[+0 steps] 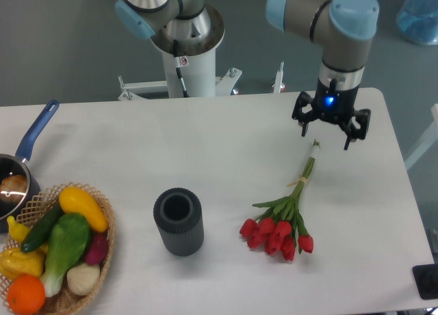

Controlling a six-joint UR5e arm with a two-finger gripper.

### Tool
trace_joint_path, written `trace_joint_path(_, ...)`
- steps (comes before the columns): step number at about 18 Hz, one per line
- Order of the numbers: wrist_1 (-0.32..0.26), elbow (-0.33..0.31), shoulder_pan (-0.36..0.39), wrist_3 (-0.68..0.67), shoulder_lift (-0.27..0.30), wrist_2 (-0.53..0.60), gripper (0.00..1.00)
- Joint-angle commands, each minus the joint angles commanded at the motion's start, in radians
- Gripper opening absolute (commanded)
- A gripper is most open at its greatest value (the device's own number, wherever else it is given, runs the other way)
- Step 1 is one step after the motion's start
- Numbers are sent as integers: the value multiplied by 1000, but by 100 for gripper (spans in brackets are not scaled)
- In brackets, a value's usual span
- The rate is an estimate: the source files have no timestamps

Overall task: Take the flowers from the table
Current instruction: 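Move the open gripper down toward the stems of the red tulips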

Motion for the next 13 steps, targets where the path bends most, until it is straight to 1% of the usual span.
trace_joint_path(3,0,0,-5,2,-26,-68,100)
trace_joint_path(6,2,5,-12,2,-46,-75,100)
trace_joint_path(10,14,6,-38,0,-89,-75,100)
trace_joint_path(12,50,15,-52,-2,-127,-75,100)
trace_joint_path(13,61,17,-64,-2,-132,-75,100)
